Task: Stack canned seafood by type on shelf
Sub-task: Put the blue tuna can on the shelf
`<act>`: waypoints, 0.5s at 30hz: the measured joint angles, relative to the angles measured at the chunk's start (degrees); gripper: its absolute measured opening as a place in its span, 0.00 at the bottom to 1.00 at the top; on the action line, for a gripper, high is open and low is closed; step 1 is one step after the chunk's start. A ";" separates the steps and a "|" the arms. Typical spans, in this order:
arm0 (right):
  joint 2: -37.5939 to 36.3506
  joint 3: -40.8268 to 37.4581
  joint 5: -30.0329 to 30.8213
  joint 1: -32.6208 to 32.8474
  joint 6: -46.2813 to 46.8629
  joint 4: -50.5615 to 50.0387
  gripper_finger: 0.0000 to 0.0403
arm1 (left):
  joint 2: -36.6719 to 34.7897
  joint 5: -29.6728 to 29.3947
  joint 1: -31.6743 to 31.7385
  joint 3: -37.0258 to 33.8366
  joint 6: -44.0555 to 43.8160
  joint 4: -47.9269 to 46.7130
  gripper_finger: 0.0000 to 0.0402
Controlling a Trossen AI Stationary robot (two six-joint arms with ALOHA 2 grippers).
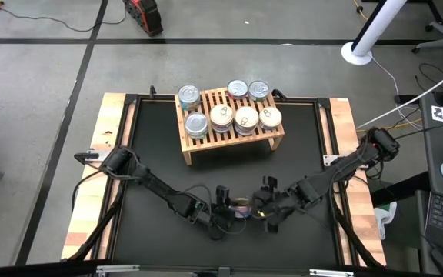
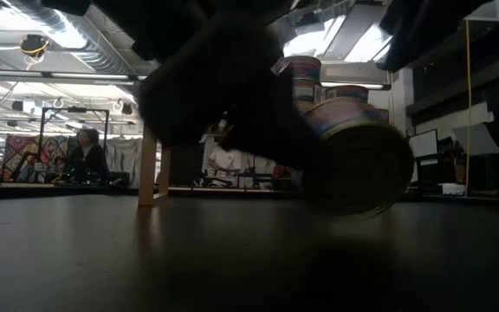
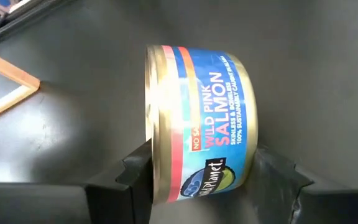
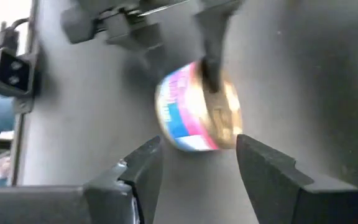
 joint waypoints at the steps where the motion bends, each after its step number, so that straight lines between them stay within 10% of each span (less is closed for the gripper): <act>1: 0.00 0.00 0.00 0.58 -0.11 0.07 0.50 | 0.00 0.08 0.21 0.00 -0.69 0.76 0.49; 15: 0.00 0.00 -0.62 3.39 0.01 0.92 0.50 | 0.00 6.52 2.07 0.00 -7.14 4.82 0.49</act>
